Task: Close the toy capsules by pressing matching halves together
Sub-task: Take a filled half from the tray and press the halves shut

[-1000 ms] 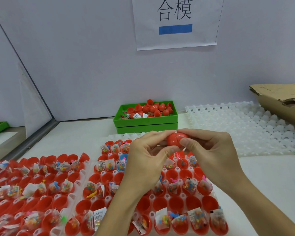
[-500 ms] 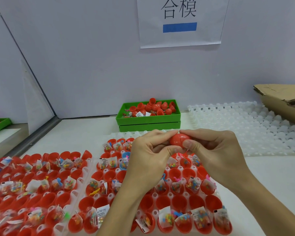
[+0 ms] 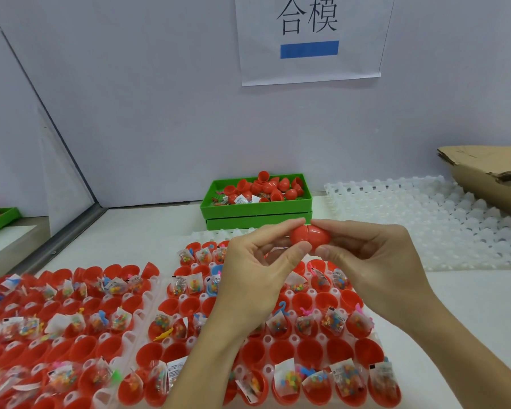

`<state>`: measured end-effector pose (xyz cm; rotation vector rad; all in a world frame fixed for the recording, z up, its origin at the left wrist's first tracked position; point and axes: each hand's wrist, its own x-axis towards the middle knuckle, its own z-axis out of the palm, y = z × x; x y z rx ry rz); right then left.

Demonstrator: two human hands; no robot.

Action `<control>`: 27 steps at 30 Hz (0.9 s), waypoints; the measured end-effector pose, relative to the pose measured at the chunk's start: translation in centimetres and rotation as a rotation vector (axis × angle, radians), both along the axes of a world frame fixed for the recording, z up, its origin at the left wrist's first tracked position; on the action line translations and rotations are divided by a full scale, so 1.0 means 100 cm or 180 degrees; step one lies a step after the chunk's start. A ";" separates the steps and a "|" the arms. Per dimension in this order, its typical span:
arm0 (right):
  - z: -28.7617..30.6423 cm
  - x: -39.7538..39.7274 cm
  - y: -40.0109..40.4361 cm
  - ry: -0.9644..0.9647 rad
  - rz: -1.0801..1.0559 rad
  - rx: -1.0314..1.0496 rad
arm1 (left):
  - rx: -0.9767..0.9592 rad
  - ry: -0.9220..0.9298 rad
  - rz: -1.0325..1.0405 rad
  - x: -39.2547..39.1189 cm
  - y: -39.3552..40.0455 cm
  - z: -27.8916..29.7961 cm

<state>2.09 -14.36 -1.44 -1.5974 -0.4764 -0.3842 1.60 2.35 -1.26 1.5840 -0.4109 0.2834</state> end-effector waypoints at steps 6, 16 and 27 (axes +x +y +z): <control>-0.002 0.001 0.000 -0.0330 -0.0355 -0.0414 | 0.0092 -0.0089 -0.0039 0.001 0.001 -0.001; -0.005 0.002 -0.001 -0.0499 -0.0362 -0.0680 | 0.0288 -0.0232 0.0049 0.001 0.000 -0.003; -0.013 0.005 0.003 -0.1186 -0.0678 -0.1420 | 0.1041 -0.0543 0.0427 0.004 -0.005 -0.012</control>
